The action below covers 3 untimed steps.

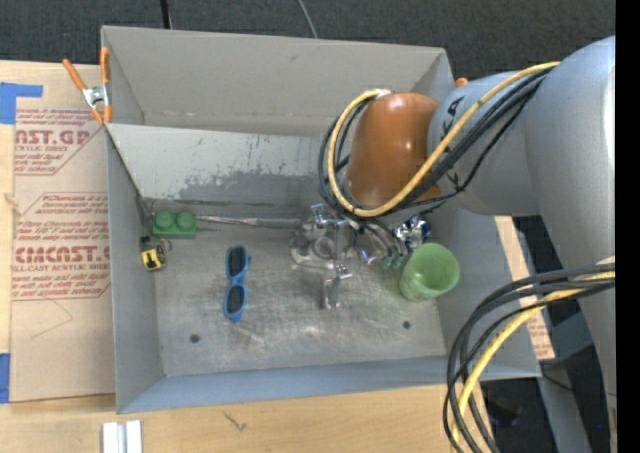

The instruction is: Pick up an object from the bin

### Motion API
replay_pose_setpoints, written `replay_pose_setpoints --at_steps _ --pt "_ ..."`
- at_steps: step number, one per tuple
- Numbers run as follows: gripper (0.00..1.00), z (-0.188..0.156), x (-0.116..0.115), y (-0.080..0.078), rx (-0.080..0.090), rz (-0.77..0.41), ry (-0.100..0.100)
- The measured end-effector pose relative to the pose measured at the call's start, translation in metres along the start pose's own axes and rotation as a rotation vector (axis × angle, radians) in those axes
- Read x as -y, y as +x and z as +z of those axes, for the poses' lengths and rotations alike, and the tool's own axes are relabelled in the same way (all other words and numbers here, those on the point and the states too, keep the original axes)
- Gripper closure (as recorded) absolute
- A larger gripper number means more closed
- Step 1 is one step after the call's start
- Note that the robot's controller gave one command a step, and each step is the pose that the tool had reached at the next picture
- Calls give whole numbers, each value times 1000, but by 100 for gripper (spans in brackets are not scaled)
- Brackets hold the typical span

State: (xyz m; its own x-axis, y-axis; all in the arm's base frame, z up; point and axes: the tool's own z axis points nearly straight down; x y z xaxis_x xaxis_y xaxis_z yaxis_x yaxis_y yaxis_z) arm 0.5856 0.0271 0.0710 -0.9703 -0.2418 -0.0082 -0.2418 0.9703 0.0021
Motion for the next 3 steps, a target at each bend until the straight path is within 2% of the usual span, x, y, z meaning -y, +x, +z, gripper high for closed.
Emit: replay_pose_setpoints --at_steps 1,2,3 --pt "100 -5 0 0 -2 -1 1" --pt "100 -204 -1 -10 3 -185 4" --pt "100 -199 -12 -7 -6 -332 0"
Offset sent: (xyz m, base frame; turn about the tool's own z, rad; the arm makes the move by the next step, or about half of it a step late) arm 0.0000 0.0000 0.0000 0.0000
